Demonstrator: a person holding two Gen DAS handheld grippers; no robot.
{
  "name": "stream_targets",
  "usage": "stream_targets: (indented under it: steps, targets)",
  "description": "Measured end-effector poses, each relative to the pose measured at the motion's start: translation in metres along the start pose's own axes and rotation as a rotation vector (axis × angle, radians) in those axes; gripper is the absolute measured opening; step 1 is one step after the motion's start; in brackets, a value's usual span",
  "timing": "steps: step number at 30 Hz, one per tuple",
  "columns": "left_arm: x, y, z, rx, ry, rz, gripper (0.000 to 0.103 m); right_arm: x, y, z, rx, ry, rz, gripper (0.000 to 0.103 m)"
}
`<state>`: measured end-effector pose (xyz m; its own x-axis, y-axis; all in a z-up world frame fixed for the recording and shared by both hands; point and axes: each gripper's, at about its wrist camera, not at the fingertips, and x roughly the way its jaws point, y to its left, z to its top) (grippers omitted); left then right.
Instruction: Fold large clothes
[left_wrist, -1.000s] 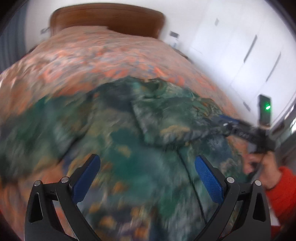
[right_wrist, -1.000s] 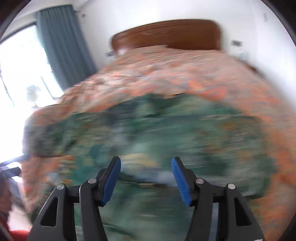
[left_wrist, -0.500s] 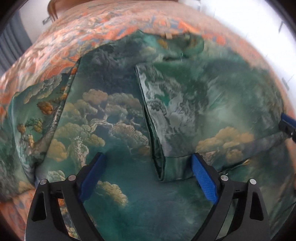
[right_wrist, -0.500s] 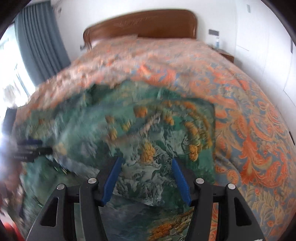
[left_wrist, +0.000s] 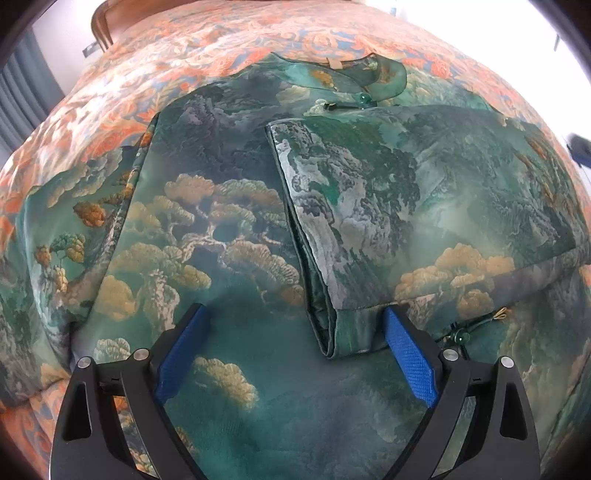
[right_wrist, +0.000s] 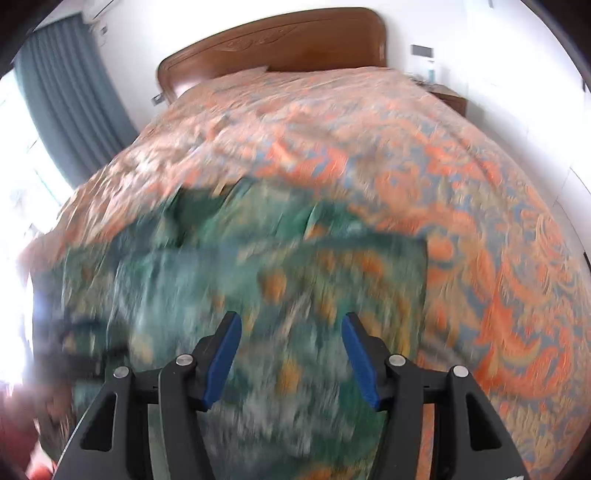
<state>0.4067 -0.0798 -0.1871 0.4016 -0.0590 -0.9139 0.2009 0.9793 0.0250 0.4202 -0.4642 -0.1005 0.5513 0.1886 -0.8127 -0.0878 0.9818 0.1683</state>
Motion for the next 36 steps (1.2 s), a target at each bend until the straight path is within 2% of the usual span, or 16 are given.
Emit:
stream_targets:
  steps: [4,7,10,13,15,19,23,29,36]
  targets:
    - [0.0,-0.001,-0.001,0.006,0.003,0.006,0.096,0.043,-0.015,0.026,0.085,0.06,-0.043,0.057]
    - [0.002,-0.003,-0.001,0.01,0.007,0.013,0.097,0.08,-0.027,0.022,0.18,0.118,-0.039,0.058]
    - [0.003,-0.002,-0.001,0.006,0.007,0.009,0.097,0.101,-0.03,0.007,0.213,0.136,-0.051,0.059]
    - [0.003,-0.001,-0.003,0.001,-0.001,0.001,0.098,0.096,-0.022,0.001,0.158,0.112,-0.075,0.059]
    - [0.002,0.001,-0.004,-0.006,-0.006,-0.003,0.098,0.078,-0.015,0.0,0.103,0.084,-0.088,0.059]
    - [-0.001,0.001,-0.006,-0.01,-0.019,-0.007,0.098,0.029,0.003,-0.012,0.023,0.028,-0.061,0.059]
    - [-0.004,0.001,-0.009,-0.016,-0.022,-0.011,0.098,-0.003,0.018,-0.043,-0.022,-0.007,-0.025,0.059]
    - [-0.018,-0.002,-0.017,0.005,-0.036,-0.008,0.098,0.027,0.018,-0.076,-0.023,0.063,-0.078,0.059]
    - [-0.031,0.001,-0.027,-0.002,-0.049,-0.044,0.098,0.036,0.021,-0.077,0.019,0.072,-0.121,0.063]
